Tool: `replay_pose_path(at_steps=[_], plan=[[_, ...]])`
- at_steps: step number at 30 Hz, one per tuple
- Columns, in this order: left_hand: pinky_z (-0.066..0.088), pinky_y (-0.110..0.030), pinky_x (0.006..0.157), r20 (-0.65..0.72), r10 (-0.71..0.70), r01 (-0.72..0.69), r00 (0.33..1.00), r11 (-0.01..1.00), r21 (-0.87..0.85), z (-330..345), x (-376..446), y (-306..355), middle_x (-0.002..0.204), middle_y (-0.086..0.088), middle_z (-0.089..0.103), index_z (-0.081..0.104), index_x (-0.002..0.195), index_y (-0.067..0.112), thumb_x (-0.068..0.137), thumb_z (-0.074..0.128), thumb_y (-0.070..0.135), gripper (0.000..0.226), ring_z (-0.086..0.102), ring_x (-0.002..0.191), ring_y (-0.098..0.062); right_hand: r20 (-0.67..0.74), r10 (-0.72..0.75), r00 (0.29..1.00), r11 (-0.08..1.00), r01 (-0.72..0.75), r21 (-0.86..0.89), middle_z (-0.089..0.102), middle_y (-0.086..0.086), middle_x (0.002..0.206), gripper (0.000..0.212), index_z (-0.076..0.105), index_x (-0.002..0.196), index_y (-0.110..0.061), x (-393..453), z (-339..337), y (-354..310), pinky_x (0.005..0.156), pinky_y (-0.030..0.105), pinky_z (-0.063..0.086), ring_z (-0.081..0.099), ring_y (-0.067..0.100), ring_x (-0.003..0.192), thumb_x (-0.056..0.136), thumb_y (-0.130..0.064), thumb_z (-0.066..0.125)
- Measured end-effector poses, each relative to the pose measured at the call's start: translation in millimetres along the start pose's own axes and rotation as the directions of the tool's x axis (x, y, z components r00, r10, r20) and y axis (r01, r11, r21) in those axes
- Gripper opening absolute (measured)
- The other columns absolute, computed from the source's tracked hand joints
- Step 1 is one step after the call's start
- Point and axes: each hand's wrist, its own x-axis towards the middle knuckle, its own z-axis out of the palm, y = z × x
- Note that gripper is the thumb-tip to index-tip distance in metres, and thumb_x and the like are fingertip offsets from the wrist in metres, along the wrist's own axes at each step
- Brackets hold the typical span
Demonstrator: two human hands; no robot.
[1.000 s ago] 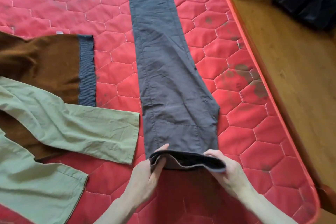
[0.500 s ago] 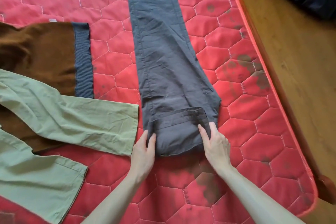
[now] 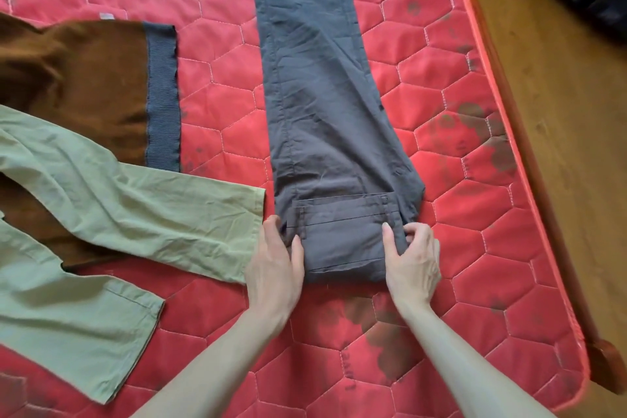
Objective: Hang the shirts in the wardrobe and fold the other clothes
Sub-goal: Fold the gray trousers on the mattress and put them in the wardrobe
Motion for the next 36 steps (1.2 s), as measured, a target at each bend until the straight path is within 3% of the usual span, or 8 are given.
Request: replay_pose_path(at_steps=[2,4,8,13,21,25,29,36], plan=[[0.048,-0.048,0.1,-0.039,0.266,-0.255,0.963,0.949,0.183,-1.6,-4.3,-6.7,0.132,-0.013,0.054,0.049,0.141,0.009,0.098,0.058,0.028,0.048,0.055,0.119,-0.035,-0.042,-0.208,0.977,0.976,0.204,-0.081,0.057,0.011,0.125,0.047,0.054,0.132,-0.013,6.8,-2.3,5.2,0.096,0.045,0.043,0.055,0.034,0.116,0.096,-0.039,0.069],[0.04,-0.049,0.114,0.091,0.515,-0.519,0.852,0.813,0.262,0.3,-7.9,-13.5,0.15,-0.015,0.047,0.048,0.149,0.006,0.093,0.059,0.028,0.061,0.045,0.14,-0.035,0.035,-0.524,0.851,0.836,0.522,-0.171,0.049,0.012,0.149,0.056,0.049,0.149,-0.01,15.0,-4.8,11.1,0.111,0.043,0.04,0.047,0.03,0.14,0.1,-0.031,0.066],[0.019,-0.05,0.127,0.467,0.587,-0.744,0.662,0.59,0.314,9.9,-10.7,-26.1,0.171,-0.018,0.014,0.027,0.161,0.003,0.071,0.057,0.028,0.098,0.008,0.16,-0.032,0.37,-0.768,0.523,0.525,0.845,-0.103,0.027,0.005,0.17,0.069,0.036,0.16,-0.015,28.4,-7.6,19.8,0.123,0.051,0.03,0.02,0.023,0.159,0.103,-0.048,0.054],[0.012,-0.052,0.129,0.532,0.541,-0.755,0.651,0.535,0.379,13.1,-5.5,-29.9,0.171,-0.02,-0.009,0.008,0.164,0.003,0.066,0.058,0.022,0.112,-0.008,0.159,-0.037,0.496,-0.747,0.442,0.487,0.872,-0.042,0.015,0.008,0.173,0.088,0.026,0.163,-0.014,47.1,-10.0,24.7,0.125,0.052,0.026,0.01,0.028,0.16,0.097,-0.063,0.056],[0.033,-0.054,0.121,0.421,0.65,-0.772,0.633,0.489,0.406,17.7,0.3,-35.9,0.166,-0.028,0.023,0.033,0.159,0.003,0.096,0.032,0.006,0.064,0.024,0.154,-0.045,0.651,-0.735,0.189,0.256,0.967,0.008,0.007,0.01,0.174,0.113,0.019,0.165,-0.016,81.8,-30.2,27.9,0.128,0.052,0.02,0.004,0.032,0.161,0.083,-0.084,0.053],[0.033,-0.051,0.123,0.408,0.637,-0.757,0.654,0.543,0.364,13.8,0.1,-28.4,0.164,-0.026,0.031,0.041,0.156,0.005,0.088,0.032,0.003,0.069,0.029,0.152,-0.044,0.701,-0.71,0.064,0.17,0.982,0.083,0.0,0.012,0.174,0.11,0.014,0.166,-0.021,96.8,-39.0,32.6,0.129,0.05,0.018,-0.002,0.032,0.161,0.079,-0.07,0.061],[0.017,-0.04,0.125,0.41,0.591,-0.705,0.695,0.672,0.226,5.1,0.1,-23.6,0.163,-0.021,0.035,0.04,0.157,0.014,0.075,0.028,0.001,0.084,0.029,0.153,-0.036,0.733,-0.679,0.05,0.186,0.977,0.105,-0.004,0.013,0.174,0.117,0.011,0.166,-0.016,98.9,-46.4,40.4,0.129,0.045,0.014,-0.003,0.032,0.161,0.072,-0.059,0.065],[0.026,-0.032,0.12,0.437,0.536,-0.565,0.722,0.822,-0.073,-11.3,-16.3,-19.9,0.151,-0.008,0.055,0.054,0.144,0.014,0.069,0.052,0.006,0.075,0.047,0.144,-0.023,0.565,-0.825,0.023,0.197,0.949,0.248,0.033,0.008,0.167,0.058,0.044,0.156,-0.009,95.3,-48.0,62.1,0.117,0.044,0.04,0.028,0.026,0.156,0.098,-0.009,0.043]])
